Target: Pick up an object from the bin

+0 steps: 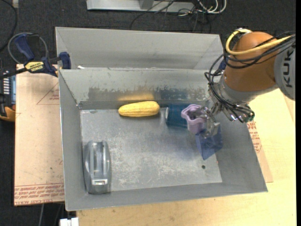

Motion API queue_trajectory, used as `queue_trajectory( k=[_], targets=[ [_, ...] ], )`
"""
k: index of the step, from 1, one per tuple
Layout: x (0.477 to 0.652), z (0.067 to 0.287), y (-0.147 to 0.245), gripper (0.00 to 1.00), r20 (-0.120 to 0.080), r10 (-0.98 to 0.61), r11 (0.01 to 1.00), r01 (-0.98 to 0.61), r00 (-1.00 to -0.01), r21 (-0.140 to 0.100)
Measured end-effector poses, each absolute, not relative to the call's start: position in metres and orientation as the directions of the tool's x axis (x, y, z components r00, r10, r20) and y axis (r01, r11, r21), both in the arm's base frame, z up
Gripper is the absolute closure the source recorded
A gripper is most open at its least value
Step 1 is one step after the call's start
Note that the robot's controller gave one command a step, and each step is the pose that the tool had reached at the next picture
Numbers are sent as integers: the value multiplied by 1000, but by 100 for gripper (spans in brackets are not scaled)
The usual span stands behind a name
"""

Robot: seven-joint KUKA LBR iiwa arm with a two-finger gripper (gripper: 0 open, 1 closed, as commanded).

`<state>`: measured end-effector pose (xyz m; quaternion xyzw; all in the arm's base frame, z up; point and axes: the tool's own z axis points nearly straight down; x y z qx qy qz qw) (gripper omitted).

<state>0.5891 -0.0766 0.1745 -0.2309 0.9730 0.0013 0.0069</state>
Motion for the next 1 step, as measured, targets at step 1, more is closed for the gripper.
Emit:
queue_trajectory(
  k=[1],
  targets=[
    [589, 186, -76, 100, -14, -449, 894, -449, -894, 0]
  ],
)
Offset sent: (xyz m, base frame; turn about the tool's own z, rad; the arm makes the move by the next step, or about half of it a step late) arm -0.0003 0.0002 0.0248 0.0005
